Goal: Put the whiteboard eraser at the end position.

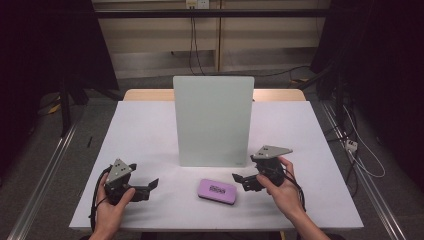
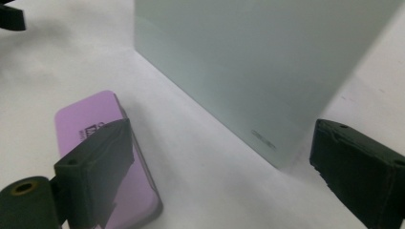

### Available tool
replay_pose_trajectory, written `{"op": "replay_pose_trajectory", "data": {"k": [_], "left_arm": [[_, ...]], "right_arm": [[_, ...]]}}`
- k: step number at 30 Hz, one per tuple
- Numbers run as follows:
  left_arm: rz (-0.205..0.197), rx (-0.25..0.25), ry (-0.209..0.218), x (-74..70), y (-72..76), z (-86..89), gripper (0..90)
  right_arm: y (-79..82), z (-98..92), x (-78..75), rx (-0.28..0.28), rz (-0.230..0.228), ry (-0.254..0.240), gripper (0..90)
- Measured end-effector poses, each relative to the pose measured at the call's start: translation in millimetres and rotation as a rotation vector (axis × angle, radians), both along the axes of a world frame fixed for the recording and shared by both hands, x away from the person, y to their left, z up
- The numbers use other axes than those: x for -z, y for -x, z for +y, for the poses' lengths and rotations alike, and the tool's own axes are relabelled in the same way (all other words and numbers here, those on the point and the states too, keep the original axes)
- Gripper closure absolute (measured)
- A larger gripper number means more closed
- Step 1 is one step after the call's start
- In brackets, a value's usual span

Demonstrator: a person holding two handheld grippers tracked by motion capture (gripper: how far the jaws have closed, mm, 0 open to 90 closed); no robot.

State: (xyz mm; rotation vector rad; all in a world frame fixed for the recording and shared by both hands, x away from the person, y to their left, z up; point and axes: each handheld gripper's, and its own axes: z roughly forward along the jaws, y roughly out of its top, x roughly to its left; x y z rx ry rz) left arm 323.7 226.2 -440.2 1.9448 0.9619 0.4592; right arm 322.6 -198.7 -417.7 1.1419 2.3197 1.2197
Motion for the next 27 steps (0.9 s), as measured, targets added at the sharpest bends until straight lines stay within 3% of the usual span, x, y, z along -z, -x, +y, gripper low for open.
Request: {"op": "replay_pose_trajectory", "data": {"k": [2,13,27], "left_arm": [[0.001,-0.005,-0.001,0.2,-0.4,0.1,4.3],[0.0,-0.03,0.003,0.0,-1.1,1.3,4.3],[-0.01,-0.064,0.025,-1.7,-1.1,6.4,4.3]], "right_arm": [[2.3,-7.8,1.5,0.032,0.01,-0.028,8.1],[17.9,-42.1,4.2,0.171,-0.054,-0.016,8.1],[40.0,-81.1,21.6,0.284,-0.069,-0.037,8.7]]}}
